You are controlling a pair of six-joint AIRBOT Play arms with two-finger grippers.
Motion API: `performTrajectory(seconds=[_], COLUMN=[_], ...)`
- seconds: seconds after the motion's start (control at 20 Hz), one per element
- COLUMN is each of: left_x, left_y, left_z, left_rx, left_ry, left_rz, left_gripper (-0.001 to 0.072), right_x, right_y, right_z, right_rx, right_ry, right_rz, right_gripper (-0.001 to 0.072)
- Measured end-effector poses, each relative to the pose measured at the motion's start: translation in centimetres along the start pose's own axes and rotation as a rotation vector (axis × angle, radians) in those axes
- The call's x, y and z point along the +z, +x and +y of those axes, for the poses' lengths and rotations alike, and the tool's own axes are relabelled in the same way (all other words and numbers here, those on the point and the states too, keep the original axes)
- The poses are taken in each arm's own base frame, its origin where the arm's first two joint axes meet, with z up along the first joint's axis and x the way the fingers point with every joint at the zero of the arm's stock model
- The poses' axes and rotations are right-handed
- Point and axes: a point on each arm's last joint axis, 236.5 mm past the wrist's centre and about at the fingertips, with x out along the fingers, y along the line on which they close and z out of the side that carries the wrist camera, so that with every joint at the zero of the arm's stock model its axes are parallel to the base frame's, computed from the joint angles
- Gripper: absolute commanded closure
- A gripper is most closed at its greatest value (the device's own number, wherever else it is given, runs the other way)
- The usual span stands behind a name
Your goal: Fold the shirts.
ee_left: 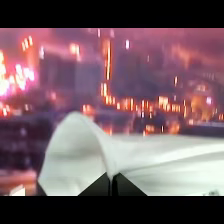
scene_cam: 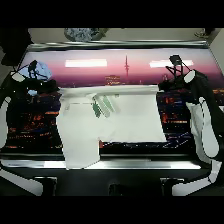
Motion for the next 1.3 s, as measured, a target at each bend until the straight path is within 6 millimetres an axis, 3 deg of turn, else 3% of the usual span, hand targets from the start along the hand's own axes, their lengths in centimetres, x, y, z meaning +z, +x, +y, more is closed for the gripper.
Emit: performTrajectory(seconds=[0.15,0.25,0.4,0.8,1.0,1.05,1.1,1.15,1.2,1.3], left_x=[2.1,0.8,-3.6,-14.5,-18.4,-18.8,-19.1,-19.3,-19.5,-19.5], left_y=[-0.7,-0.7,-0.7,-2.6,-3.2,-3.3,-3.2,-3.2,-3.2,-3.5], left_z=[-0.6,-0.8,-0.7,0.3,0.2,0.2,0.2,0.2,0.2,0.3], left_rx=[-0.006,-0.012,-0.01,0.015,0.007,0.008,0.007,0.007,0.007,0.007], left_ry=[0.021,0.034,0.05,-0.027,-0.066,-0.073,-0.075,-0.077,-0.08,-0.084], left_rz=[-0.047,0.019,0.201,0.639,0.783,0.798,0.808,0.814,0.82,0.823], left_gripper=[0.0665,0.0665,0.0665,0.0665,0.0664,0.0655,0.0512,0.0301,0.0262,0.0261], right_x=[1.4,0.9,-2.0,-12.9,-16.1,-16.4,-16.7,-16.8,-16.8,-16.5], right_y=[-0.1,-0.2,-0.4,-1.9,-2.2,-2.3,-2.4,-2.4,-2.4,-3.3], right_z=[-0.5,-0.3,0.1,2.6,4.2,4.3,4.5,4.6,4.8,5.2], right_rx=[-0.023,-0.015,0.007,0.163,0.245,0.254,0.263,0.268,0.274,0.296], right_ry=[-0.002,-0.017,-0.076,-0.124,-0.107,-0.106,-0.103,-0.101,-0.097,-0.104], right_rz=[-0.047,-0.019,0.107,0.55,0.671,0.684,0.695,0.698,0.699,0.701], right_gripper=[0.0671,0.0671,0.0671,0.0671,0.067,0.0643,0.0465,0.0277,0.0254,0.0253])
